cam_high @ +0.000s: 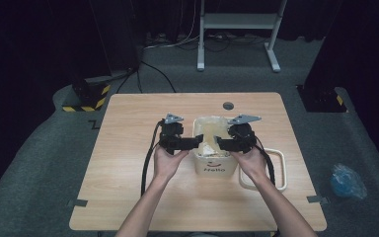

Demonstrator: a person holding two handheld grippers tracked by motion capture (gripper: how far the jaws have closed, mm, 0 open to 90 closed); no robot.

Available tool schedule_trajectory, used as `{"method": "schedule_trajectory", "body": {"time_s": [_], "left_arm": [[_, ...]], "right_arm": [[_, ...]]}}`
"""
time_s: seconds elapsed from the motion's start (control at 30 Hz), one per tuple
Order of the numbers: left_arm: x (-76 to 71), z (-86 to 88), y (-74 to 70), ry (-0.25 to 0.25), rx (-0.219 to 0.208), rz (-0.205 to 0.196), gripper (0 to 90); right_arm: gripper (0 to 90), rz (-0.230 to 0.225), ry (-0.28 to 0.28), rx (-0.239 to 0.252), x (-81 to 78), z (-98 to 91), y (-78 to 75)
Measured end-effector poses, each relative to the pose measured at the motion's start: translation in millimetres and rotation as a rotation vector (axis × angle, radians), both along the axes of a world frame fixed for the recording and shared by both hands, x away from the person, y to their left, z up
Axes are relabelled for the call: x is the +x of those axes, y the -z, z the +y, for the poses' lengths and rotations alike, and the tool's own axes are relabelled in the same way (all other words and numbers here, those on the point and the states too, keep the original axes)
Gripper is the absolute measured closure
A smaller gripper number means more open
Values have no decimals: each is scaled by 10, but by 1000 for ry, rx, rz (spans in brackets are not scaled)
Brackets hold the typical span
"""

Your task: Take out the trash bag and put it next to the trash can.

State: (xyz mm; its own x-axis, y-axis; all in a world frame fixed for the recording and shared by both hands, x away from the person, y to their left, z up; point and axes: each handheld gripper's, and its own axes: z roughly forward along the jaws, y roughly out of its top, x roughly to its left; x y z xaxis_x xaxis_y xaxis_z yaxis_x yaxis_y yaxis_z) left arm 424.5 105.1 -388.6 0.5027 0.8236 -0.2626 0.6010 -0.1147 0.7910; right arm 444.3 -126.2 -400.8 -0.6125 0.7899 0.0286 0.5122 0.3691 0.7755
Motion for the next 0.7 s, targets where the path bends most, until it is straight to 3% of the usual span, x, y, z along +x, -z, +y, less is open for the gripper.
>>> {"method": "schedule_trajectory", "body": {"time_s": [0.43, 0.7], "left_arm": [[18, -203, -57, 59, 13, -1, 167], [47, -278, -26, 52, 28, 8, 170]], "right_arm": [[379, 0, -9, -8, -3, 44, 5], [377, 3, -11, -6, -12, 59, 5]]}}
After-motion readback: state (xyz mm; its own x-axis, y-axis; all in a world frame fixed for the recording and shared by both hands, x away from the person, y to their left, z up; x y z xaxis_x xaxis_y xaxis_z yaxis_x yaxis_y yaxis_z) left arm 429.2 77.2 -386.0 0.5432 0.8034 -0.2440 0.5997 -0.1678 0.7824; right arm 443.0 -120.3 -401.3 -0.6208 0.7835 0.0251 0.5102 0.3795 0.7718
